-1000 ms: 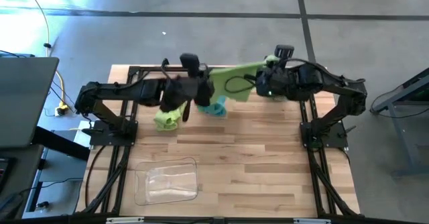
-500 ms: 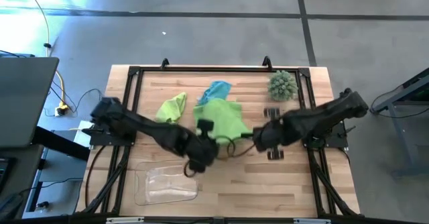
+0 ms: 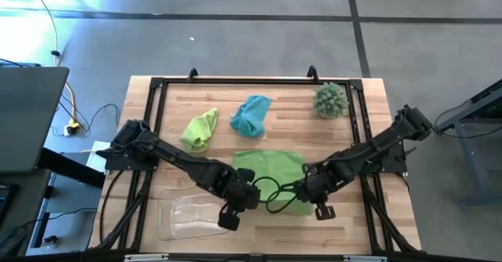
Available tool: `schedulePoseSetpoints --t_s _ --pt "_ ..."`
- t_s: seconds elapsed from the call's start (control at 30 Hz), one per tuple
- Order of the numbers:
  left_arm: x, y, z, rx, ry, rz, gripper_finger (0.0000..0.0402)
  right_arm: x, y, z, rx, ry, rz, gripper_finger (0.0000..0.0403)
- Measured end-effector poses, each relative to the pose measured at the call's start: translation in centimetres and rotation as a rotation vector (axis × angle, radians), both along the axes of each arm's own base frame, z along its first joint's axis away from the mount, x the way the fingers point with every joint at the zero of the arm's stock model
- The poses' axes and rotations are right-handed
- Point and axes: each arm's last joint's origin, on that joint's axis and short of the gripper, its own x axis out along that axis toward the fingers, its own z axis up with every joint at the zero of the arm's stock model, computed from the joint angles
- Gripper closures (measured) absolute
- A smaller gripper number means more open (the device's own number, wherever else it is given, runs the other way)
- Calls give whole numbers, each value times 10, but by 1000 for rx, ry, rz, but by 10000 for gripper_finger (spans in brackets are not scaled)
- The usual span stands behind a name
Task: Roll microfiber towels into tight, uniform cylinder then place into a basket
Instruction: Roll the green microfiber cloth
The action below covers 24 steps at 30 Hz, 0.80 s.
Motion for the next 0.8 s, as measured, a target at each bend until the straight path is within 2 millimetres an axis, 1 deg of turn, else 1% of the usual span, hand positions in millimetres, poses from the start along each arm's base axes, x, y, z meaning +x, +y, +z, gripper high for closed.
schedulePoseSetpoints --t_s 0.1,0.27,0.43,0.57,0.67,0.8 --pt "2 3 -9 63 27 0 401 4 -6 -13 -19 -23 3 403" --pt "8 18 -31 180 118 40 401 8 -19 -46 -23 -50 16 403" --pt "18 33 -57 234 204 87 401 7 -33 -70 -43 -37 -23 403" --pt "23 38 -76 255 265 131 401 8 -39 -85 -41 -85 -38 403" --pt "22 37 -83 286 292 142 401 10 -45 -94 -71 -134 -38 403" --pt "21 35 -81 369 259 192 401 8 -54 -102 -121 -142 -26 403"
